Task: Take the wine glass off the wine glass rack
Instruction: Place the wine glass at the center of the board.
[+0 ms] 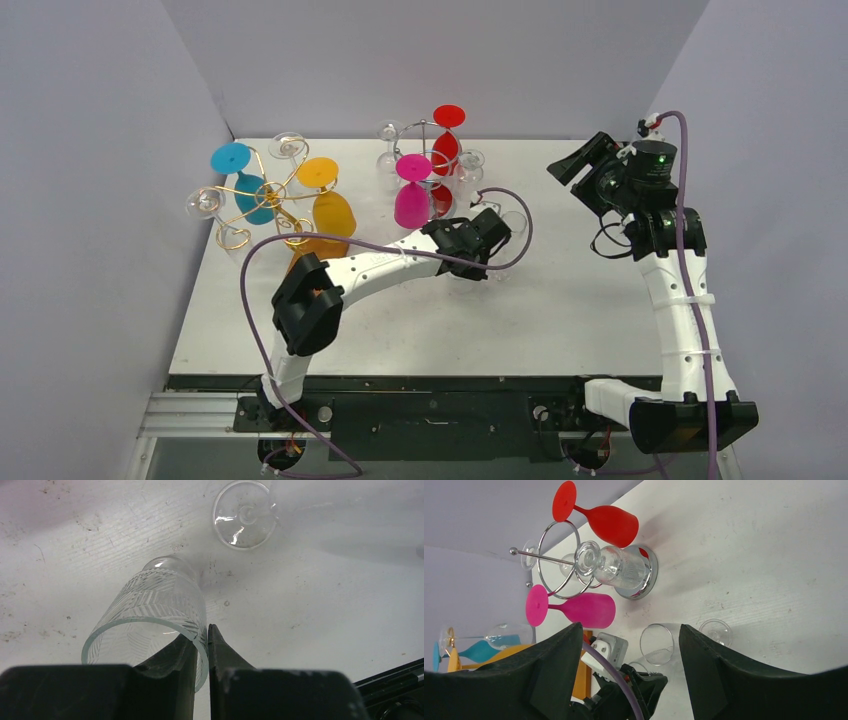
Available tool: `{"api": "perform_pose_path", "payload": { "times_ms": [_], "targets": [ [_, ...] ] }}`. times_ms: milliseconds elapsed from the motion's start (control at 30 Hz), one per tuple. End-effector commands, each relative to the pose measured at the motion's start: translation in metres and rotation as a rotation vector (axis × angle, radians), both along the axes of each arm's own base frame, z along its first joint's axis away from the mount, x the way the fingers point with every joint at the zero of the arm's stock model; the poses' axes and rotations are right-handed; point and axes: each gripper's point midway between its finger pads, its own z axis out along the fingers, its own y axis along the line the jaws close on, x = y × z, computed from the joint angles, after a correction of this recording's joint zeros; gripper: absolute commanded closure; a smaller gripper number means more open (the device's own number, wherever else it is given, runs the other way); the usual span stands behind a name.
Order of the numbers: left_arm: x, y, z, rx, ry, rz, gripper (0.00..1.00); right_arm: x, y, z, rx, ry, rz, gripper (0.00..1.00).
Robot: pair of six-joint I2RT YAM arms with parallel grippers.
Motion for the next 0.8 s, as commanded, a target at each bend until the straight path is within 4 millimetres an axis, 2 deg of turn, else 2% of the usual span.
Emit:
{"api": "perform_pose_path", "payload": {
  "times_ms": [0,200,333,467,767],
  "targets": [
    [0.015,-0.018,0.009,-0.081,-0.031,-0.007,1.00,0.005,-0.003,0.003,-0.016,-0.032,0.003,0.34],
    [0.020,-0.015,0.000,-0.057,-0.020,0.006,1.00,0.006,-0.002,0.000,-0.013,-0.029,0.007,0.34],
    [0.023,-0.013,0.002,-0.047,-0.031,0.013,0.90,0.007,-0.002,-0.001,-0.012,-0.026,0.009,0.34],
    [0.026,-0.012,0.012,-0.045,-0.050,0.012,0.76,0.007,-0.001,0.000,-0.011,-0.029,0.011,0.34],
    [0.031,-0.010,0.045,-0.061,-0.103,0.006,0.60,0.005,-0.001,0.003,-0.009,-0.035,0.010,0.34]
  ]
}}
